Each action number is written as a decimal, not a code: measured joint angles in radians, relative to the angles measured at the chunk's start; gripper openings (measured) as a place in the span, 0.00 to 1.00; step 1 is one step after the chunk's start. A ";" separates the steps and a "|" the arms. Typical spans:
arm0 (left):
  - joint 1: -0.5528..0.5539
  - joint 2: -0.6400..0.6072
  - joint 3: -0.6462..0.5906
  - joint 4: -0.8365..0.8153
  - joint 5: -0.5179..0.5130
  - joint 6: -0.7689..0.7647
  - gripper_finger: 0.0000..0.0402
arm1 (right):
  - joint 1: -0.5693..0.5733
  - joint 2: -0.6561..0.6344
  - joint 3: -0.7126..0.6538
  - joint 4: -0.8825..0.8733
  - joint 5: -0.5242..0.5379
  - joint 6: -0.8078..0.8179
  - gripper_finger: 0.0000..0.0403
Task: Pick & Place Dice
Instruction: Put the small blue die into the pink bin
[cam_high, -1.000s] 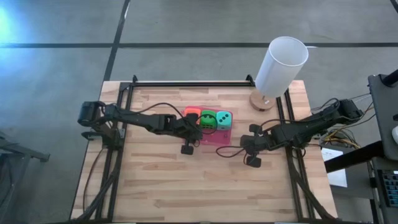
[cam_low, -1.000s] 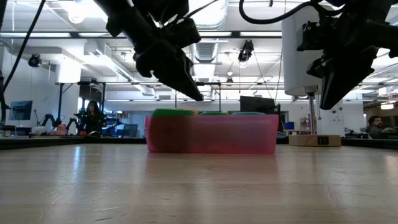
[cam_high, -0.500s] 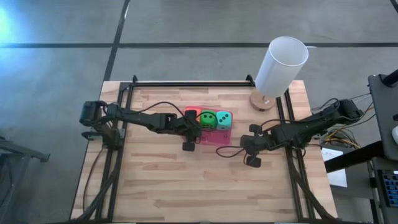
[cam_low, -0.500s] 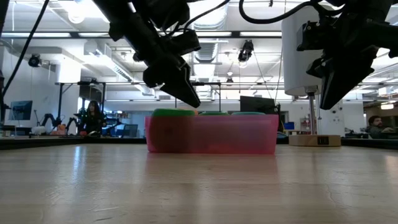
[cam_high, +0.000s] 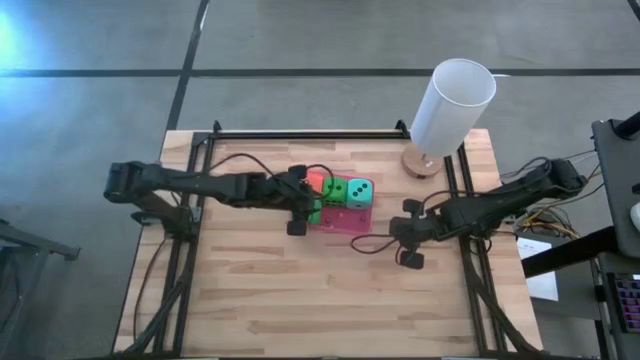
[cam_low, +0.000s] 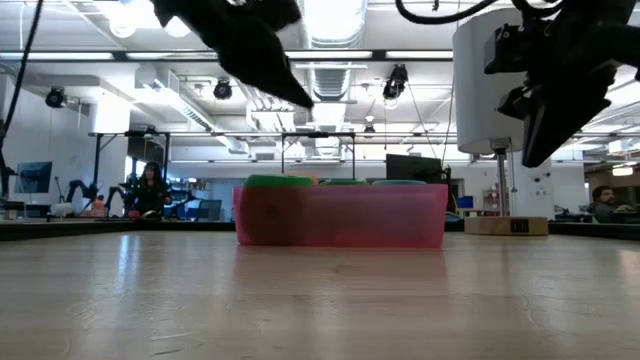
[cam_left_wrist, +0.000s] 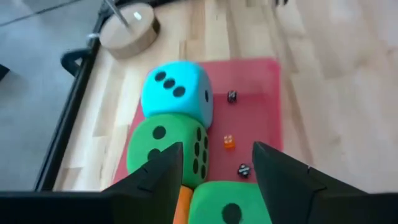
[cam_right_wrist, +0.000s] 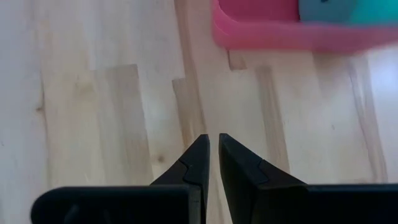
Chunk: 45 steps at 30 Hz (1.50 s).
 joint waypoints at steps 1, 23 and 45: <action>-0.005 -0.020 -0.005 -0.005 0.000 -0.007 0.49 | 0.001 -0.011 0.000 -0.020 -0.002 0.015 0.08; -0.121 -0.160 -0.090 -0.028 0.003 -0.030 0.52 | 0.005 -0.043 -0.001 -0.424 -0.076 0.624 0.08; -0.121 -0.160 -0.089 -0.009 0.003 -0.027 0.42 | -0.086 0.245 -0.030 -0.546 -0.153 0.769 0.08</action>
